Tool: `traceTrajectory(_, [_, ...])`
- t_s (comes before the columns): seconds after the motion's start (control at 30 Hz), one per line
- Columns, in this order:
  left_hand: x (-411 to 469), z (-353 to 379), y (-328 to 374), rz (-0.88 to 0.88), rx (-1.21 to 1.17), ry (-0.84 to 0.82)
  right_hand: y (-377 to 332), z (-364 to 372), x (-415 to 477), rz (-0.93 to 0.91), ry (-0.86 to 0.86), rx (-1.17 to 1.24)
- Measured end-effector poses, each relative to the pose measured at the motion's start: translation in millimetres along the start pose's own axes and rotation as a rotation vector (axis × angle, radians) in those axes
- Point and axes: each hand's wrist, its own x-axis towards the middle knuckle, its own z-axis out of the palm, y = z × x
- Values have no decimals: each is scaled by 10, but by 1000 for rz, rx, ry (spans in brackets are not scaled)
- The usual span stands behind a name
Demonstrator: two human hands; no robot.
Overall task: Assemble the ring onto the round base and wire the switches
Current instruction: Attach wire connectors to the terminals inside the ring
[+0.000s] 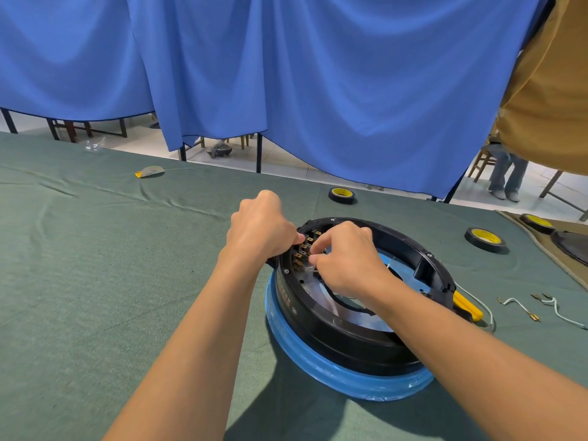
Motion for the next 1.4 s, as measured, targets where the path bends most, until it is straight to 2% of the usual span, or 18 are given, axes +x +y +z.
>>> traceTrajectory(0.6, [-17, -28, 1, -16, -37, -14, -26, 7, -66, -105, 107, -127])
traceTrajectory(1.4, [-102, -47, 37, -19, -38, 25, -40, 16, -29, -176, 68, -88])
